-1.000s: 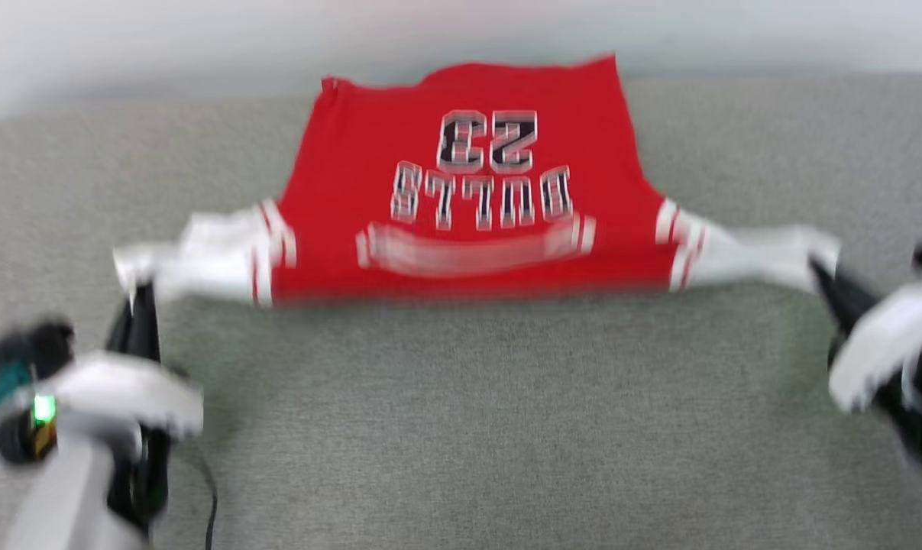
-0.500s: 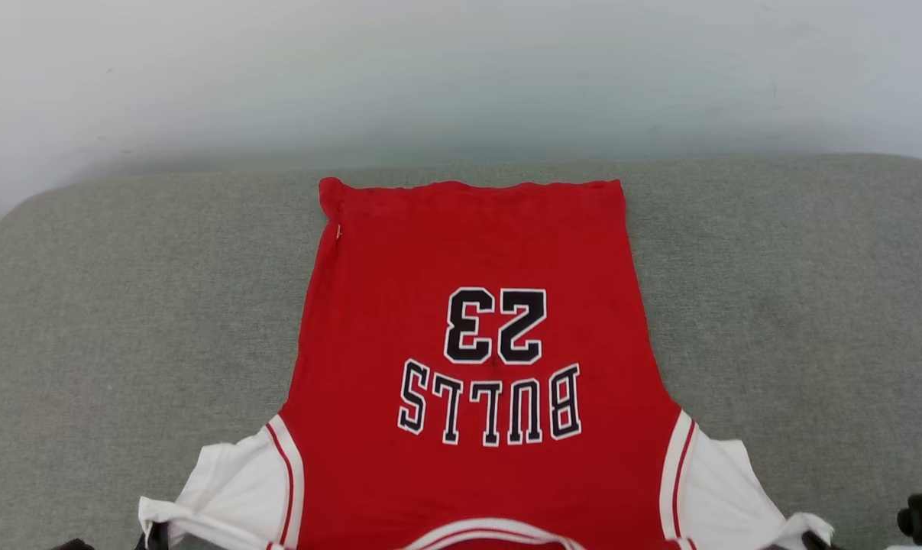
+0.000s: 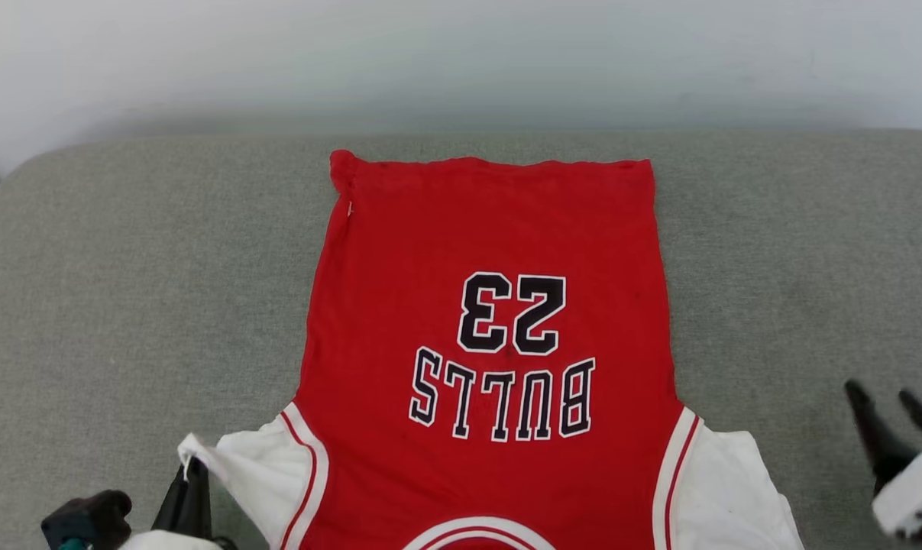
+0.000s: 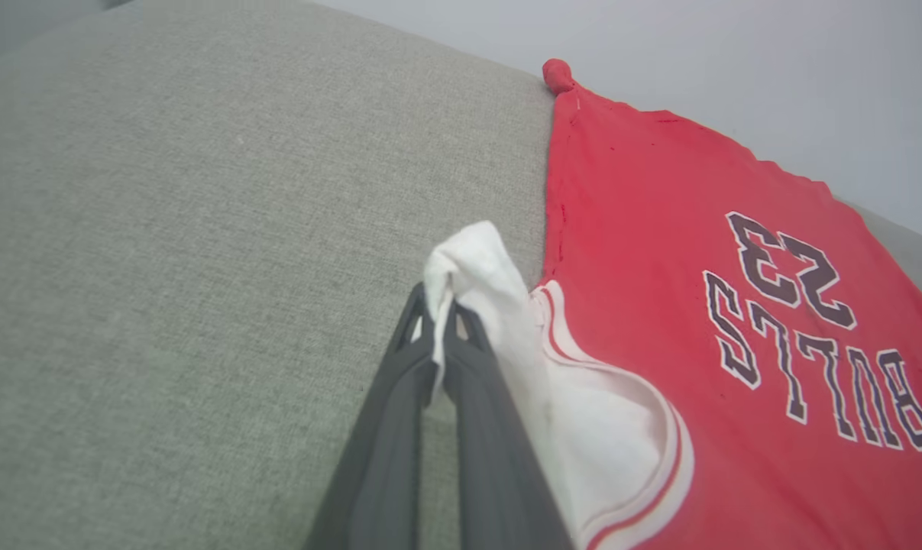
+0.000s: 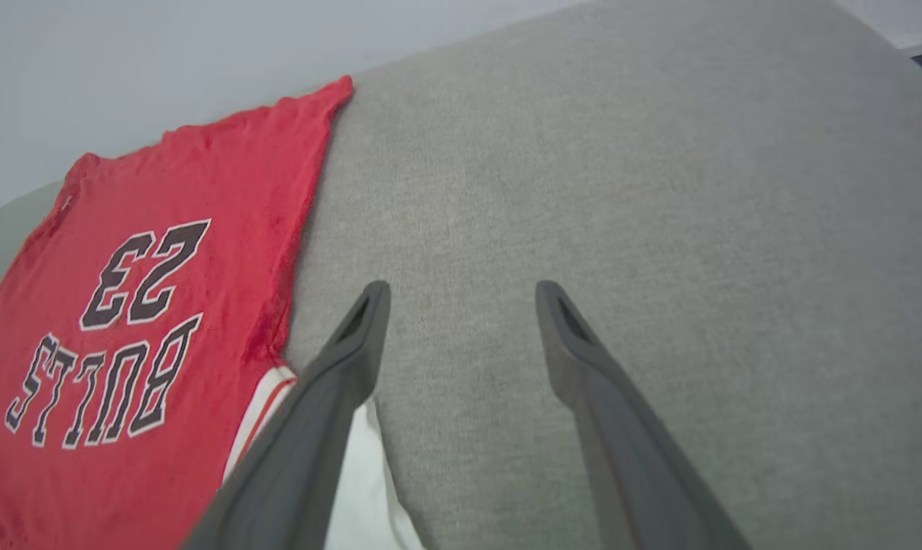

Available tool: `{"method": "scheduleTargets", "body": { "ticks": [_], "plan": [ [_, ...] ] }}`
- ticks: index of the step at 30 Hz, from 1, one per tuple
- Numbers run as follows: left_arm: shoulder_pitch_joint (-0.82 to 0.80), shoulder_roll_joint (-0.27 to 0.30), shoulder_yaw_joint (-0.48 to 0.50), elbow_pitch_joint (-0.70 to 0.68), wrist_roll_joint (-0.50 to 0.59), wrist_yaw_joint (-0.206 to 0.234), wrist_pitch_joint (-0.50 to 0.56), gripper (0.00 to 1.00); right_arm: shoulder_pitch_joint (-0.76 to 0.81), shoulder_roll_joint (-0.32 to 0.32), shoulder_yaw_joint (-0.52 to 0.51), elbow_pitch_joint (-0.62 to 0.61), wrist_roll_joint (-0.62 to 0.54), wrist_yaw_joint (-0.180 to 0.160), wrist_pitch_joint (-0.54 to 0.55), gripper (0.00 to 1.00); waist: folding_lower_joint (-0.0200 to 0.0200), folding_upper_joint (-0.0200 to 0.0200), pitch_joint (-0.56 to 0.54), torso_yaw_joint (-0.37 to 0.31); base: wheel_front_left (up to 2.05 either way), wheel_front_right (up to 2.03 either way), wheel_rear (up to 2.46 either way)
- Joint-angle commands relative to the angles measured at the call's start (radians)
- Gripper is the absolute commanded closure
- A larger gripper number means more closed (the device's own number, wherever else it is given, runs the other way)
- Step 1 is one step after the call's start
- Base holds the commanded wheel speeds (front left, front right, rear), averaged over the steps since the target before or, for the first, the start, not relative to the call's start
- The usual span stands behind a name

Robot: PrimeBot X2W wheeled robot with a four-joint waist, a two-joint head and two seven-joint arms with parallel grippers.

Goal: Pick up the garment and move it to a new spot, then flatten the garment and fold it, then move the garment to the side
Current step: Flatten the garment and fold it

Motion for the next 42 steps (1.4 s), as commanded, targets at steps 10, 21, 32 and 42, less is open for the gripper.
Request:
{"method": "scheduleTargets", "body": {
  "ticks": [10, 21, 32, 42],
  "plan": [
    [-0.174, -0.04, -0.067, -0.097, 0.066, -0.027, -0.04, 1.0, -0.572, -0.137, -0.001, 0.317, 0.025, -0.001, 0.022, 0.0, 0.0, 0.0, 0.223, 0.135, 0.0, 0.0, 0.0],
    [-0.309, -0.105, -0.142, -0.133, 0.107, -0.075, -0.08, 1.0, -1.037, -0.239, 0.054, 0.572, -0.02, -0.001, 0.472, 0.0, 0.0, 0.0, 0.396, 0.28, 0.0, 0.0, 0.0],
    [-0.363, -0.134, -0.171, -0.111, 0.124, -0.101, -0.097, 1.0, -1.103, -0.172, -0.017, 0.701, -0.175, -0.001, 0.696, 0.0, 0.0, 0.0, 0.455, 0.325, 0.0, 0.0, 0.0],
    [-0.363, -0.138, -0.166, -0.081, 0.112, -0.11, -0.105, 1.0, -1.093, -0.159, -0.025, 0.651, -0.182, -0.001, 0.7, 1.0, 0.0, 0.0, 0.419, 0.324, 0.0, 0.0, 0.0]
  ]
}}
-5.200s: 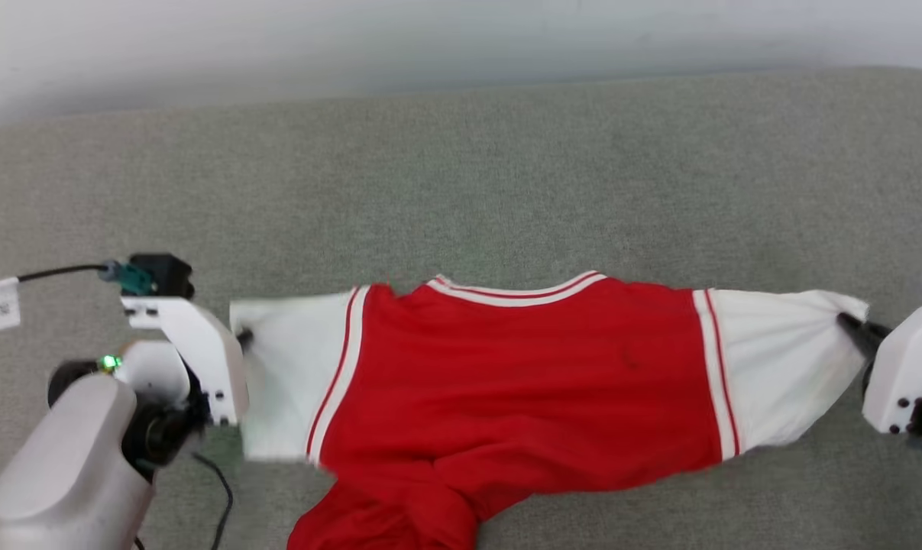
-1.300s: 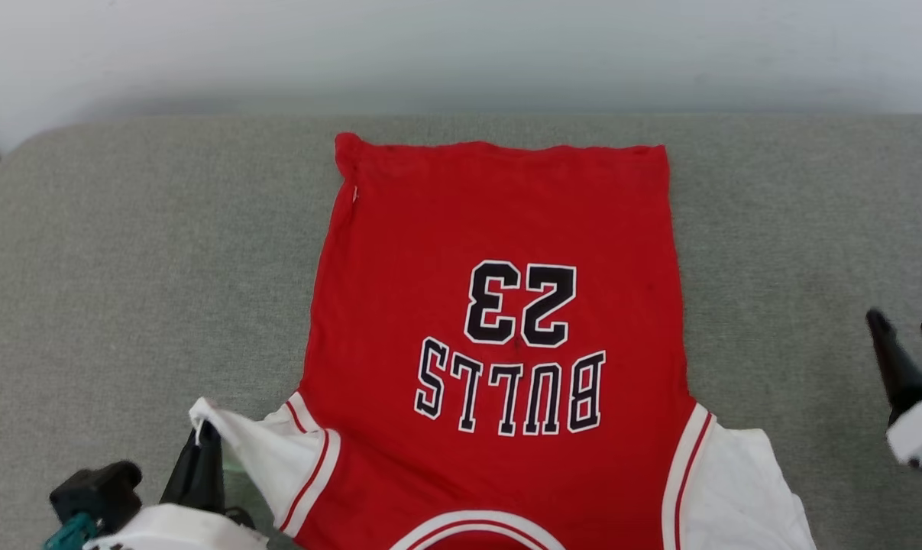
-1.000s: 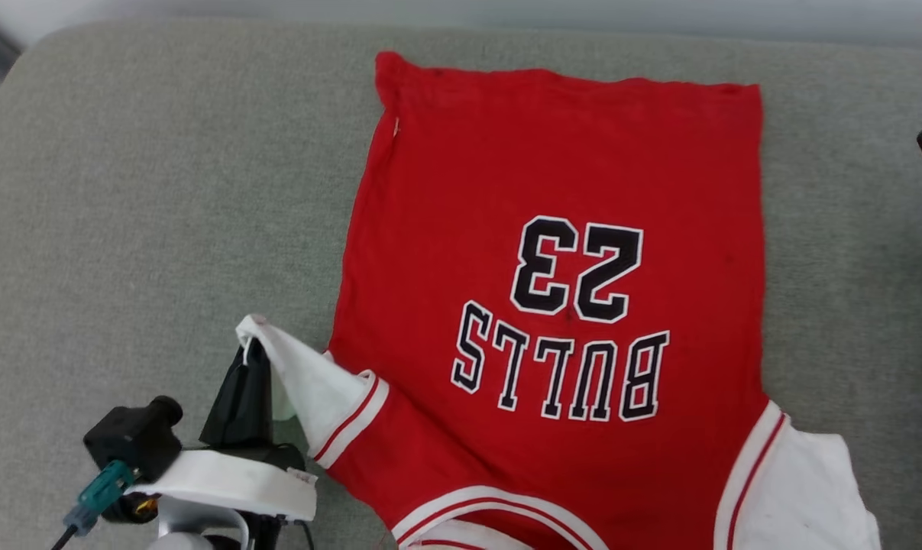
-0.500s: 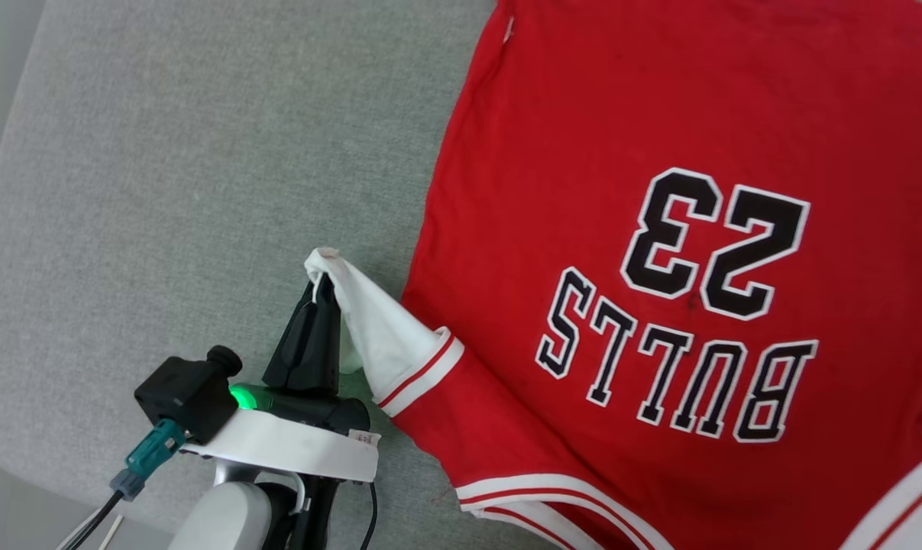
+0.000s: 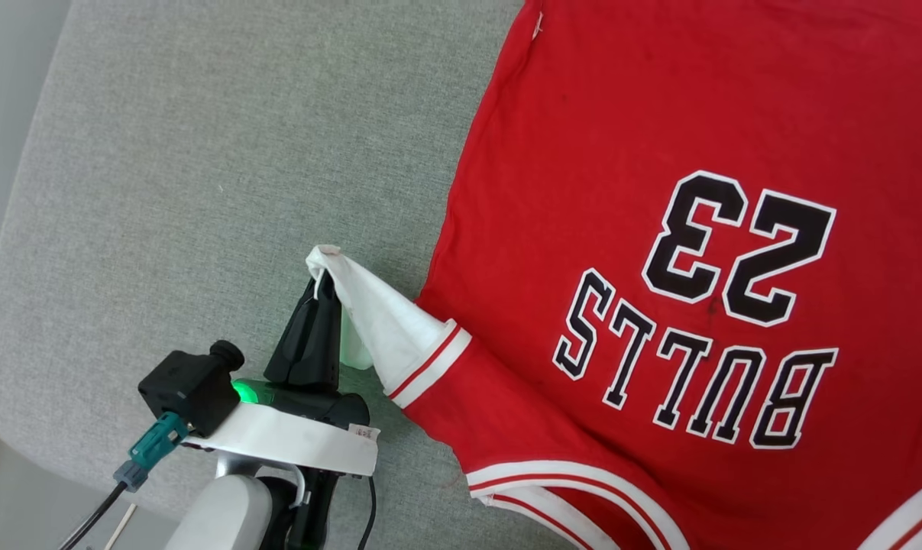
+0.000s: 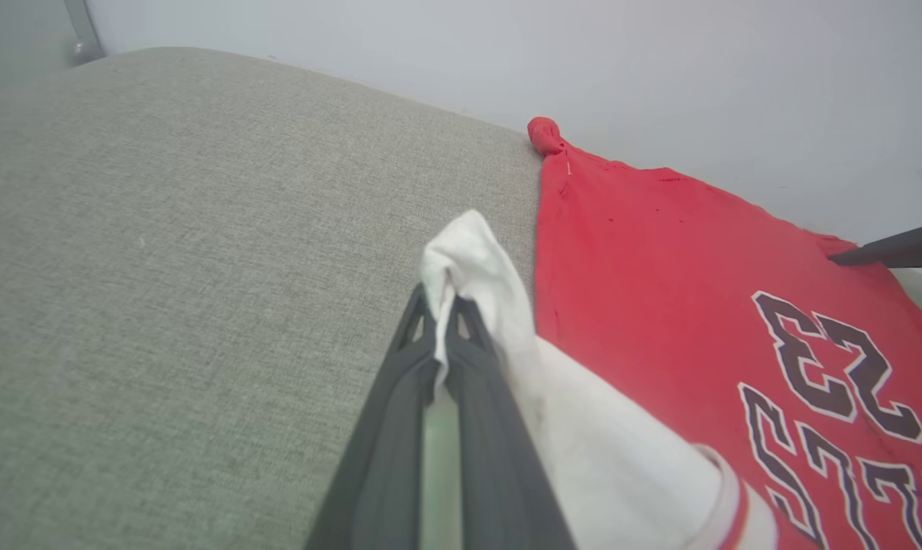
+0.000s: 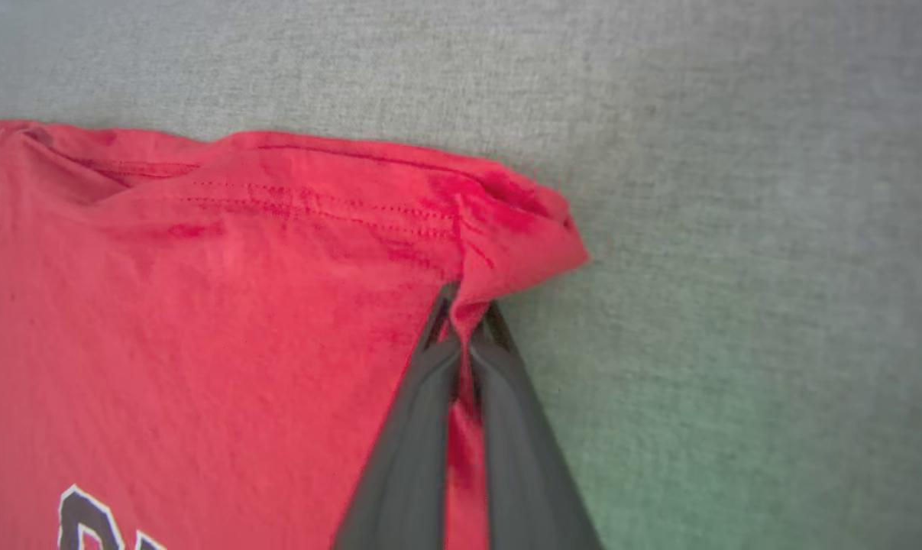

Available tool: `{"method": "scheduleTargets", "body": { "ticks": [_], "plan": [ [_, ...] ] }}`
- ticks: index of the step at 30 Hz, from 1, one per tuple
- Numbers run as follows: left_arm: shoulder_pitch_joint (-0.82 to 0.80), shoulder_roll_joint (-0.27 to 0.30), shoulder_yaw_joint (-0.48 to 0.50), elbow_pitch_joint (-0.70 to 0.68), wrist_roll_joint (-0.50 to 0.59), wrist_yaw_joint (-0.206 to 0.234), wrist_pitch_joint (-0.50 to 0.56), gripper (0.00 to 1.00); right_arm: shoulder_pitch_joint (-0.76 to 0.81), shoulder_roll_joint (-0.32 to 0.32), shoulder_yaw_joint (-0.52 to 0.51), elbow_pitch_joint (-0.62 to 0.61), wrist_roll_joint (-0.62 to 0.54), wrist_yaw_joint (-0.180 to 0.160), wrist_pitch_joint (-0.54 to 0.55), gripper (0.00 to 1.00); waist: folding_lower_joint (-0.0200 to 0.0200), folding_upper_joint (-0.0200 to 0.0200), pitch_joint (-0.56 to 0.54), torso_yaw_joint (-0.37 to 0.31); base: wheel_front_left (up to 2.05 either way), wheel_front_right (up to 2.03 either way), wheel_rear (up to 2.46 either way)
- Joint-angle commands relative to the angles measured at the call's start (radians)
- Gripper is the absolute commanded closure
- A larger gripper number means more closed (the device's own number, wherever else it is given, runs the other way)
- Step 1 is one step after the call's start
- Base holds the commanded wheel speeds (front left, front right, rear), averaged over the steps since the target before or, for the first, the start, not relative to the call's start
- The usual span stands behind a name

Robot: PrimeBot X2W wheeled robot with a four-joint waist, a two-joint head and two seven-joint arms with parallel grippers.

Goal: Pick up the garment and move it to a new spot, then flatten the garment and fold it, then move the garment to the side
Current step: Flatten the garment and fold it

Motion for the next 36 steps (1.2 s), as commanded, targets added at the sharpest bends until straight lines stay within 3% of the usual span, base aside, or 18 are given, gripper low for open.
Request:
{"method": "scheduleTargets", "body": {
  "ticks": [1, 12, 18, 22, 26, 33, 34, 35, 36],
  "plan": [
    [0.001, 0.0, 0.002, 0.007, -0.001, 0.002, -0.007, 1.0, 0.038, 0.002, 0.011, 0.011, 0.005, 0.0, -0.001, 1.0, -0.0001, 0.0, -0.021, -0.007, 0.0, 0.0, 0.0],
    [0.082, 0.057, 0.057, 0.064, -0.026, 0.036, 0.011, 1.0, 0.145, -0.136, 0.172, -0.136, 0.083, -0.001, -0.045, 1.0, -0.0001, 0.0, -0.211, -0.117, 0.0, 0.0, 0.0],
    [0.153, 0.103, 0.104, 0.084, -0.053, 0.064, 0.04, 1.0, 0.403, -0.231, 0.211, -0.286, 0.166, -0.001, -0.034, 1.0, -0.0001, 0.0, -0.324, -0.214, 0.0, 0.0, 0.0],
    [0.19, 0.123, 0.128, 0.084, -0.063, 0.083, 0.051, 1.0, 0.57, -0.249, 0.18, -0.354, 0.203, -0.001, -0.028, 1.0, -0.0001, 0.0, -0.365, -0.262, 0.0, 0.0, 0.0],
    [0.229, 0.139, 0.148, 0.082, -0.08, 0.098, 0.069, 1.0, 0.807, -0.215, 0.115, -0.423, 0.233, -0.001, -0.023, 1.0, -0.0001, 0.0, -0.399, -0.316, 0.0, 0.0, 0.0],
    [0.262, 0.16, 0.151, 0.066, -0.085, 0.112, 0.097, 1.0, 1.13, -0.07, 0.045, -0.484, 0.254, -0.001, -0.014, 0.99, -0.0001, 0.0, -0.415, -0.369, 0.0, 0.0, 0.0],
    [0.262, 0.162, 0.15, 0.063, -0.084, 0.115, 0.103, 1.0, 1.154, -0.049, 0.043, -0.487, 0.257, -0.001, -0.013, 0.74, -0.0001, 0.0, -0.413, -0.375, 0.0, 0.0, 0.0],
    [0.261, 0.162, 0.148, 0.06, -0.083, 0.116, 0.105, 1.0, 1.169, -0.023, 0.04, -0.491, 0.271, -0.001, -0.025, 0.15, -0.0001, 0.0, -0.411, -0.379, 0.0, 0.0, 0.0],
    [0.261, 0.163, 0.147, 0.055, -0.082, 0.119, 0.106, 1.0, 1.173, -0.005, 0.03, -0.497, 0.276, -0.001, -0.045, 0.0, -0.0001, 0.0, -0.409, -0.383, 0.0, 0.0, 0.0]
  ]
}}
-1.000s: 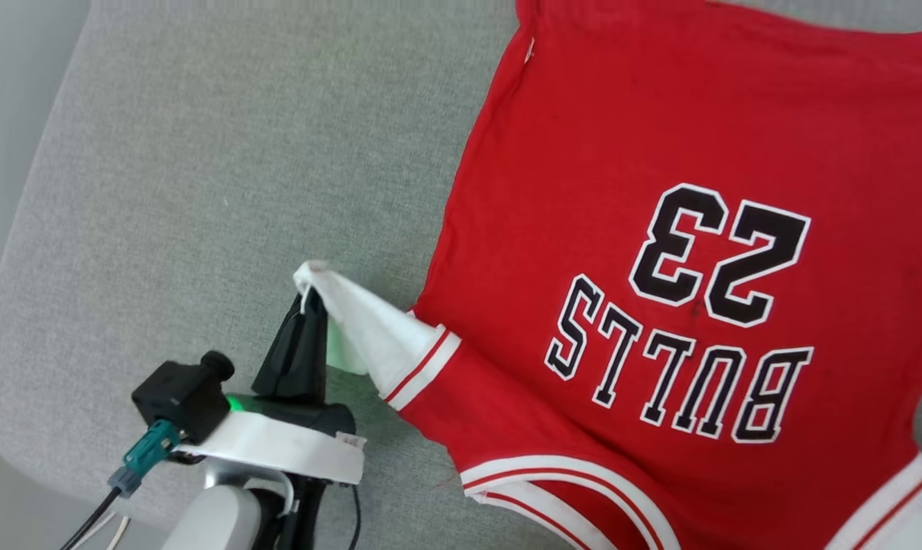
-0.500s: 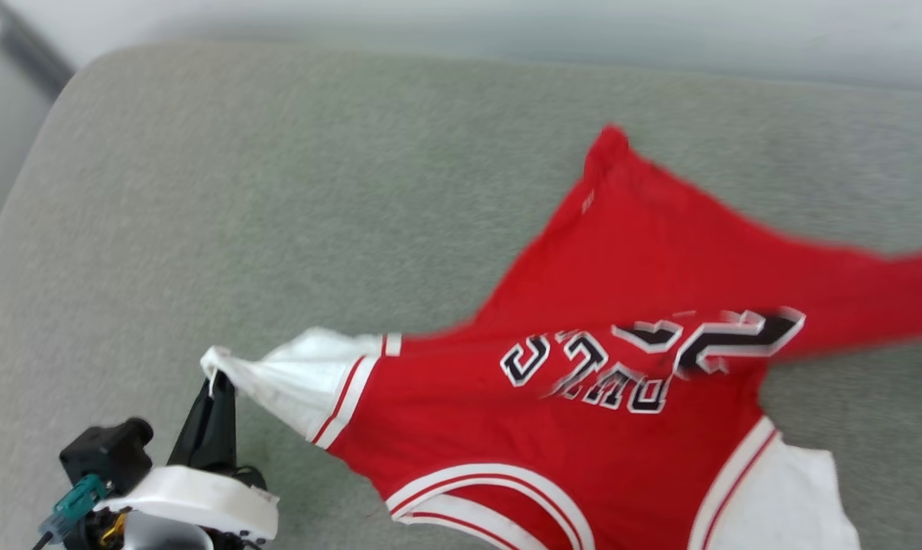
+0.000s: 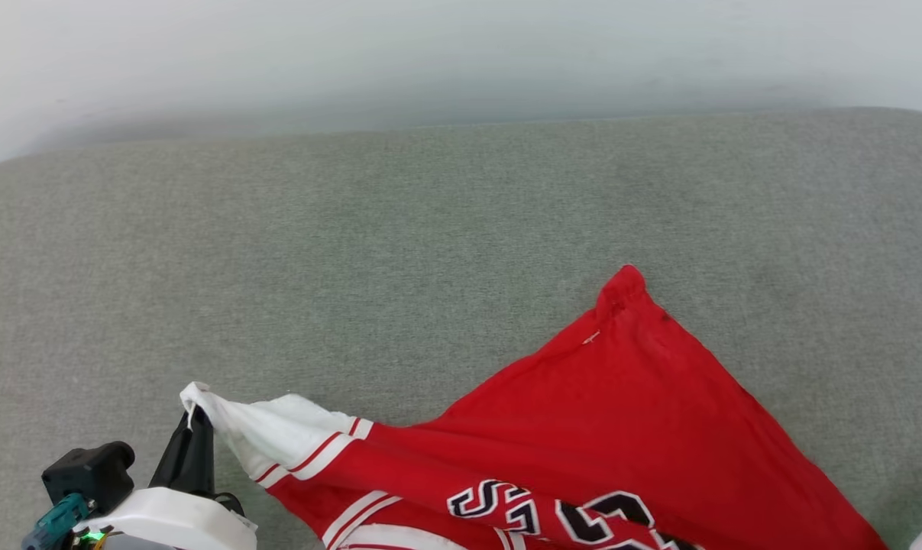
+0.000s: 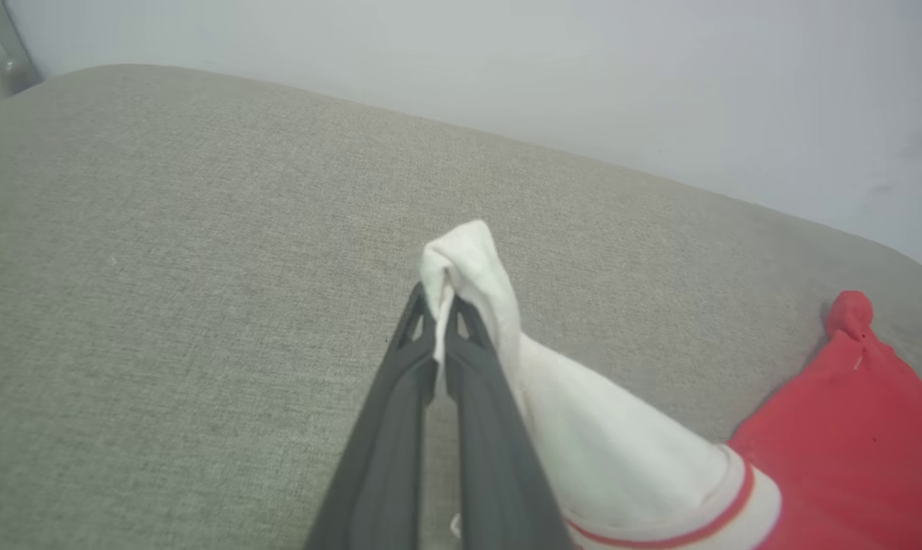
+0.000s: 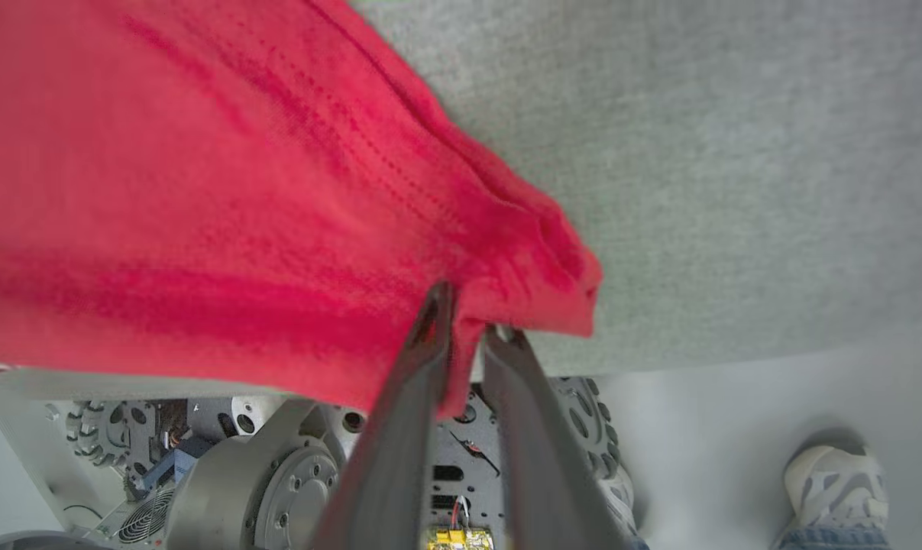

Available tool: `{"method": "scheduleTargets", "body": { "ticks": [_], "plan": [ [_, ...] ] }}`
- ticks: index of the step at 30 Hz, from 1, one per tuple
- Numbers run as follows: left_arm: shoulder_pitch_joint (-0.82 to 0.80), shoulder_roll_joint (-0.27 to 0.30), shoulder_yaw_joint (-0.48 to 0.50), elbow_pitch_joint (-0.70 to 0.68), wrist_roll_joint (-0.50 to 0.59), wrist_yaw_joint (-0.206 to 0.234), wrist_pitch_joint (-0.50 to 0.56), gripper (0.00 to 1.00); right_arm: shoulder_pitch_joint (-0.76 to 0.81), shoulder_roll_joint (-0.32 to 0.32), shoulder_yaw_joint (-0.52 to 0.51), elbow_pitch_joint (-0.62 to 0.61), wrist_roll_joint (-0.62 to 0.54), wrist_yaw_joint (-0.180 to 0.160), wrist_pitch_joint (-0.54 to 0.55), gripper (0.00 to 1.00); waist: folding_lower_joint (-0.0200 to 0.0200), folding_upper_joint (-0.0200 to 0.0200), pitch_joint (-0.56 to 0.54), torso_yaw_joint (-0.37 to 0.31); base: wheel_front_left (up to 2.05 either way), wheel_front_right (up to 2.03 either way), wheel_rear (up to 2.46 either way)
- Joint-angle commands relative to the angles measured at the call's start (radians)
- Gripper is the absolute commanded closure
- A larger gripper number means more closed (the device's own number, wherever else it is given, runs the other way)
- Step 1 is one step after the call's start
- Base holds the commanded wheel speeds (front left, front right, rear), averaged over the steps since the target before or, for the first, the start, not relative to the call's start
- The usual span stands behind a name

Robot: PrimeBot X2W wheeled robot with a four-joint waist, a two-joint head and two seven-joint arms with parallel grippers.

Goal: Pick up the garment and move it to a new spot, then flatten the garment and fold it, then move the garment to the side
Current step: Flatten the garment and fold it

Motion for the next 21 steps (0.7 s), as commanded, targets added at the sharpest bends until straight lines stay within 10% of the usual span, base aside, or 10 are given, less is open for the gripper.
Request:
{"method": "scheduleTargets", "body": {
  "ticks": [1, 14, 21],
  "plan": [
    [0.008, 0.009, 0.002, -0.004, 0.013, 0.008, 0.003, 1.0, -0.004, -0.004, -0.007, -0.011, -0.006, -0.001, -0.014, 0.0, 0.0003, 0.0, 0.005, -0.007, 0.0, 0.0, 0.0],
    [-0.048, 0.026, -0.028, -0.112, 0.048, 0.026, 0.035, 1.0, -0.248, 0.003, 0.01, -0.036, 0.016, -0.001, -0.452, 0.0, 0.0003, 0.0, 0.079, 0.02, 0.0, 0.0, 0.0],
    [-0.133, -0.002, -0.067, -0.152, 0.073, 0.015, 0.025, 1.0, -0.437, -0.054, 0.168, -0.019, 0.042, -0.001, -0.392, 0.0, 0.0003, 0.0, 0.164, 0.082, 0.0, 0.0, 0.0]
  ]
}}
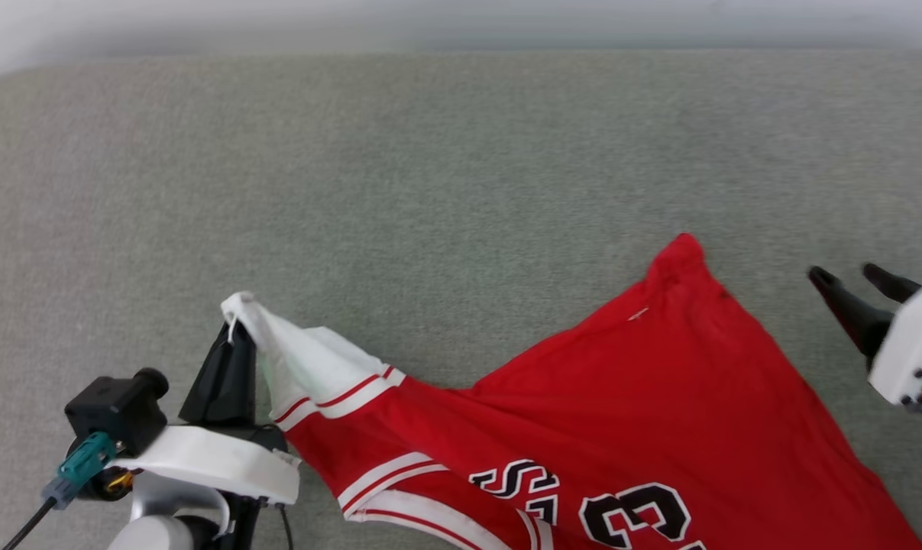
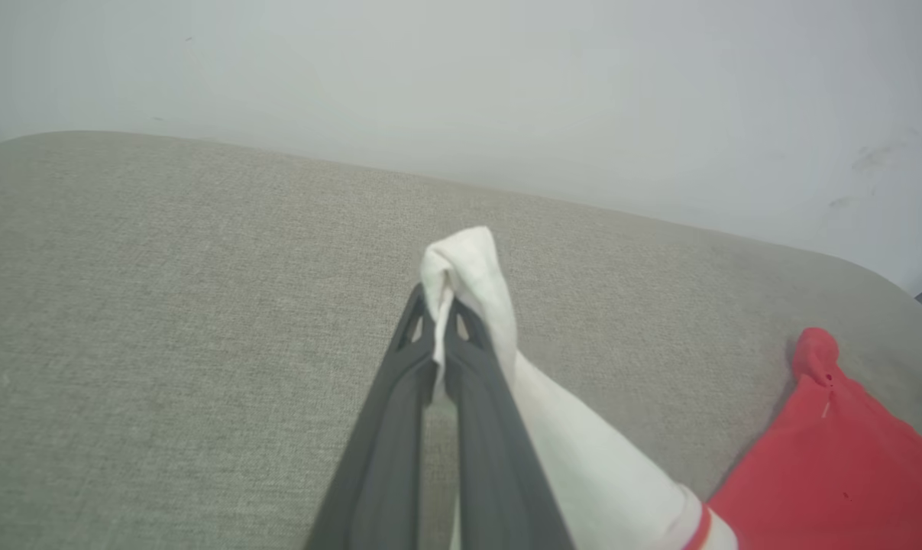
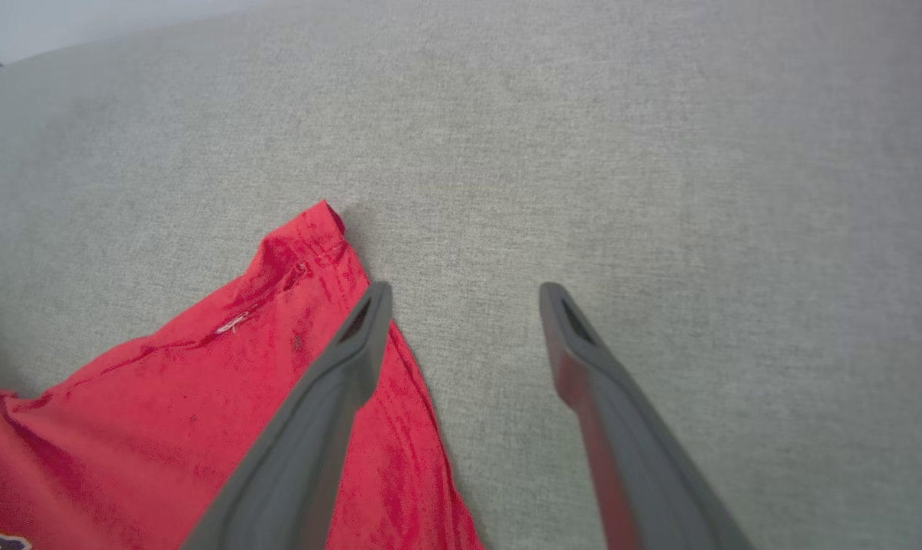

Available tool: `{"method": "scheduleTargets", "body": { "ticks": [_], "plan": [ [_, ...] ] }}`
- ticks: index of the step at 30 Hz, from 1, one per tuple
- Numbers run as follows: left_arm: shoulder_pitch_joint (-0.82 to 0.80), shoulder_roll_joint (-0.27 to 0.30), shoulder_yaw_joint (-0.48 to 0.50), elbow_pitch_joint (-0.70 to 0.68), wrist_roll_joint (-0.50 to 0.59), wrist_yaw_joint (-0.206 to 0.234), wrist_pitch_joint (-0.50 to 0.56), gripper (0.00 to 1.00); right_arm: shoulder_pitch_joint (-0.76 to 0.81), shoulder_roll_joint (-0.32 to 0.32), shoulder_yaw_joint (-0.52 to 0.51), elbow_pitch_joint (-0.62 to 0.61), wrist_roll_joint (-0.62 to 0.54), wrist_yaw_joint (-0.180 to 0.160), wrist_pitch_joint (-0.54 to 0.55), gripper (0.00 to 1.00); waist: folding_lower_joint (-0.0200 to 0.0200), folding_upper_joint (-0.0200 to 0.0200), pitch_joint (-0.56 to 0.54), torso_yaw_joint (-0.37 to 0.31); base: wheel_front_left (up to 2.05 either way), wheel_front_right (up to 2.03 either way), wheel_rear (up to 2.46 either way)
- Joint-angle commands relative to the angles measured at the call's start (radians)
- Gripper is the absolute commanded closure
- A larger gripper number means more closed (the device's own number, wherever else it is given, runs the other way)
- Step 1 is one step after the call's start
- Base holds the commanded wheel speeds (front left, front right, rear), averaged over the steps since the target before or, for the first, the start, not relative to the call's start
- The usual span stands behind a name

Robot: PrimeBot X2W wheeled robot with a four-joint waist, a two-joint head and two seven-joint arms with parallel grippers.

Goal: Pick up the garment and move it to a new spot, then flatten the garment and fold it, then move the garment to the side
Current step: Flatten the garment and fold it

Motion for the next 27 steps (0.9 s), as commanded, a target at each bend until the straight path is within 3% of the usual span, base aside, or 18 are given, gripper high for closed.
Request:
{"method": "scheduleTargets", "body": {
  "ticks": [1, 8, 18, 21, 27],
  "plan": [
    [-0.021, -0.009, -0.004, -0.004, 0.007, -0.004, -0.008, 1.0, -0.028, -0.009, 0.019, 0.002, 0.007, -0.001, 0.028, 0.0, -0.0001, -0.0001, 0.035, 0.035, 0.0, 0.0, 0.0],
    [-0.09, -0.047, -0.05, 0.013, 0.017, -0.029, -0.026, 1.0, -0.205, -0.042, 0.147, 0.036, 0.013, -0.001, 0.281, 0.0, -0.0001, -0.0001, 0.092, 0.099, 0.0, 0.0, 0.0],
    [-0.137, -0.085, -0.083, 0.066, 0.007, -0.063, -0.057, 1.0, -0.26, -0.045, 0.238, 0.223, 0.016, -0.001, 0.42, 0.0, -0.0001, -0.0001, 0.144, 0.16, 0.0, 0.0, 0.0],
    [-0.144, -0.089, -0.085, 0.08, 0.003, -0.067, -0.062, 1.0, -0.254, -0.036, 0.264, 0.262, 0.037, -0.001, 0.433, 1.0, -0.0001, -0.0001, 0.146, 0.166, 0.0, 0.0, 0.0],
    [-0.151, -0.087, -0.082, 0.105, -0.007, -0.071, -0.065, 1.0, -0.286, -0.049, 0.306, 0.27, 0.074, -0.001, 0.39, 1.0, -0.0001, -0.0001, 0.125, 0.158, 0.0, 0.0, 0.0]
  ]
}}
